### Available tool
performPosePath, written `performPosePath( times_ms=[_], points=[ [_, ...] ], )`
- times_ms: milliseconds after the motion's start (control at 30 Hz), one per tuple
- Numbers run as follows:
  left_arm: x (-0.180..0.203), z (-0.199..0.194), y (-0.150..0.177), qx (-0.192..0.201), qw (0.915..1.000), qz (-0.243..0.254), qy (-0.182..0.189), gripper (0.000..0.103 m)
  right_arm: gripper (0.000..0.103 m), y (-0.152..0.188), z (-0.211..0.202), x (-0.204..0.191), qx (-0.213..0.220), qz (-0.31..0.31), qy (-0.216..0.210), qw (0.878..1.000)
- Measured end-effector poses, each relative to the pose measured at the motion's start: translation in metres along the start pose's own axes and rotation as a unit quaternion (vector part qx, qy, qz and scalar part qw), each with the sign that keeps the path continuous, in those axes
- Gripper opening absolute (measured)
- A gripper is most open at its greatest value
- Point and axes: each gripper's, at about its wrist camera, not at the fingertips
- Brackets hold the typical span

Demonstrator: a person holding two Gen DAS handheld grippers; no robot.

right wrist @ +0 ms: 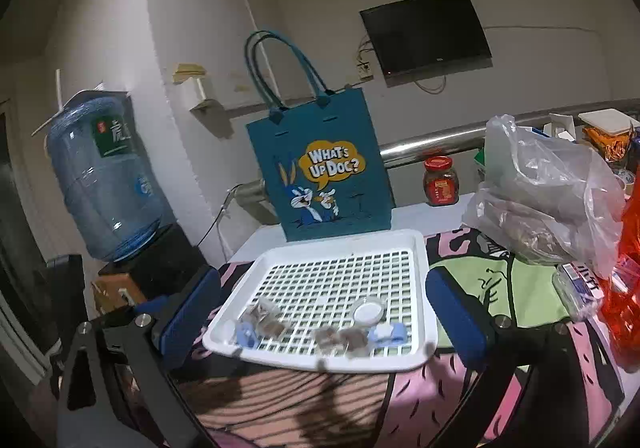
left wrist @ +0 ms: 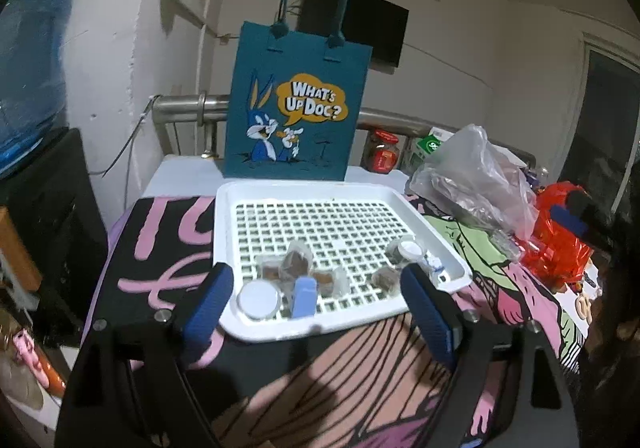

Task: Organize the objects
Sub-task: 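Lower the clear box with the right tool onto the tray while the left tool lowers the blue block, then open both tools and pull them back from the tray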

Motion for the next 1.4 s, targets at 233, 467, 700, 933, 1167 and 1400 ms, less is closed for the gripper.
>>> performPosePath(
  times_ms=[233, 467, 700, 933, 1167, 1400],
  points=[
    [0.017, 0.007, 0.032, -0.038, 0.9987, 0.023, -0.024, 0.087, 0.103, 0.042, 0.015, -0.017, -0.049, -0.053, 0.013, 0.997],
    [0.025, 0.025, 0.058, -0.080, 0.9948, 0.045, -0.043, 0.087, 0.103, 0.083, 0.048, -0.023, -0.123, -0.079, 0.036, 0.989],
    [0.026, 0.039, 0.072, -0.108, 0.9911, 0.054, -0.058, 0.086, 0.103, 0.103, 0.065, -0.016, -0.165, -0.084, 0.065, 0.981],
    [0.026, 0.052, 0.079, -0.139, 0.9867, 0.057, -0.062, 0.086, 0.103, 0.112, 0.078, -0.007, -0.198, -0.081, 0.088, 0.973],
    [0.025, 0.060, 0.082, -0.161, 0.9832, 0.054, -0.067, 0.086, 0.103, 0.115, 0.086, 0.000, -0.223, -0.068, 0.101, 0.967],
    [0.025, 0.067, 0.084, -0.180, 0.9797, 0.058, -0.067, 0.086, 0.103, 0.123, 0.100, 0.003, -0.262, -0.065, 0.113, 0.956]
  ],
)
Point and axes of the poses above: each gripper's, at about its wrist camera, not at the fingertips, and z roughly the way its jaws point, x to its right, y to its underside
